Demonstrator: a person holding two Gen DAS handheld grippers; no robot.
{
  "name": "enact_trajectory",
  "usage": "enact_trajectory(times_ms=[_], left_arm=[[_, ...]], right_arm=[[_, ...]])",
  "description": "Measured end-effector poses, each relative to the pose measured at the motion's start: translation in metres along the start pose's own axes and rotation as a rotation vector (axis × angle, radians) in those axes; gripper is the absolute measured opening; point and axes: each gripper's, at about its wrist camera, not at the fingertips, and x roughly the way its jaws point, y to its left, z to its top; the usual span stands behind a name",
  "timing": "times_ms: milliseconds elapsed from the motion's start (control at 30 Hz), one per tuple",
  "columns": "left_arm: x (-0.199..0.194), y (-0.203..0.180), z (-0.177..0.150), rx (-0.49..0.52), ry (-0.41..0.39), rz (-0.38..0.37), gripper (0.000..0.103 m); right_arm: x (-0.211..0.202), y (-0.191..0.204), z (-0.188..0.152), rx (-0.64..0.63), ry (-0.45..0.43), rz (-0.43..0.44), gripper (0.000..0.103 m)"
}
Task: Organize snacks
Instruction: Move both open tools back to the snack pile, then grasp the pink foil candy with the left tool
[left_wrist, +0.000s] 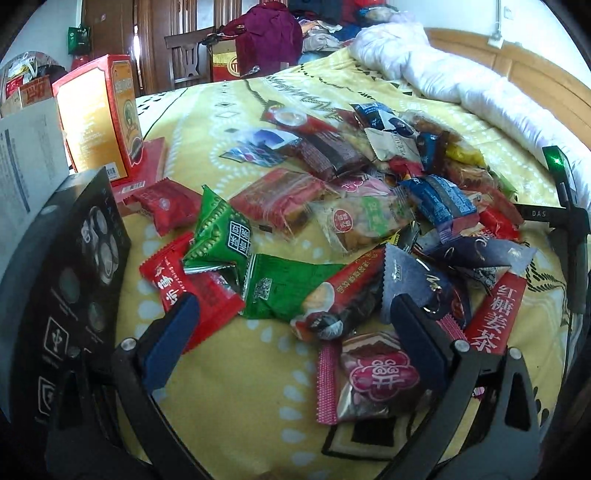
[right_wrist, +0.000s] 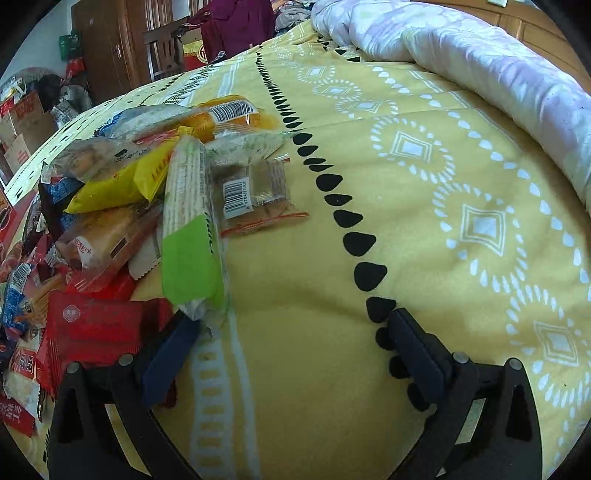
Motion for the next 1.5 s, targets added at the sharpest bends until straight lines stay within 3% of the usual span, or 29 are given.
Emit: enact_trajectory(times_ms=[200, 667, 1500], left_arm=[[0.000, 0.003, -0.001, -0.022, -0.013, 0.019, 0.103], [0.013, 0.001, -0.001, -0.022, 0.037, 0.069, 0.103], [0.022, -0.001, 0.000, -0.007, 0.076, 0.078, 0.103]], right_arm=[[0.000, 0.000, 0.000, 0.000, 0.000, 0.000, 0.103], [0.001, 0.000, 0.000, -0.001, -0.001, 0.000, 0.103], [-0.001, 0.000, 0.000, -0.001, -0.001, 0.001, 0.103]])
